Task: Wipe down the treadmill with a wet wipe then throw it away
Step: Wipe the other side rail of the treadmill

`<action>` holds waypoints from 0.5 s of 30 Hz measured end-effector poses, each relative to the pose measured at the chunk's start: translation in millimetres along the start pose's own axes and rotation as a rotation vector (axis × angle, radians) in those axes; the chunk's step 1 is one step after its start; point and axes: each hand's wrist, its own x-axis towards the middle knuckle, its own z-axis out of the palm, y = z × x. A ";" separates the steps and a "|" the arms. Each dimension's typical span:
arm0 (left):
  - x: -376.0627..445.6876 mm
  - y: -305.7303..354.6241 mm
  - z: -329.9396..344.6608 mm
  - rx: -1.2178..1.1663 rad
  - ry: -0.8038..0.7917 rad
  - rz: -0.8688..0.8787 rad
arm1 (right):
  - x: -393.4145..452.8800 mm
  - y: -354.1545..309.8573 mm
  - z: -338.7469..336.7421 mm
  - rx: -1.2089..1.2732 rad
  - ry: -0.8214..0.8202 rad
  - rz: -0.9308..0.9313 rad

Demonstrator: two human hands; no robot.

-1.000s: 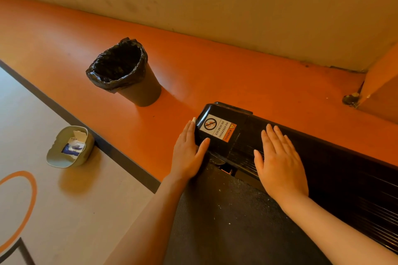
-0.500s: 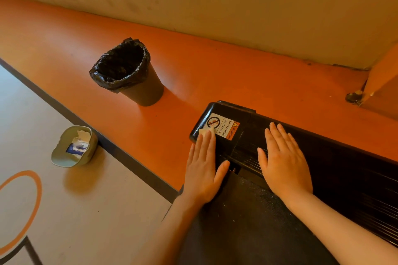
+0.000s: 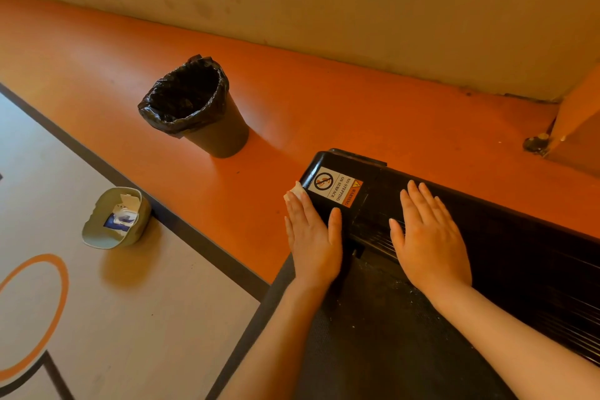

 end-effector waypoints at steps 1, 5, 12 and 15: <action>-9.8 5.4 4.8 -0.014 0.000 -0.010 | -0.1 -0.2 -0.5 -0.001 -0.001 0.001; -53.8 26.2 23.4 -0.038 -0.005 0.050 | -0.3 -1.4 -2.5 0.002 -0.028 0.009; -35.7 24.4 15.8 -0.005 0.024 -0.046 | -0.8 -1.4 -5.4 0.022 -0.039 0.010; -14.4 18.8 6.8 -0.083 0.003 -0.148 | -0.5 -1.6 -4.7 0.016 -0.030 0.014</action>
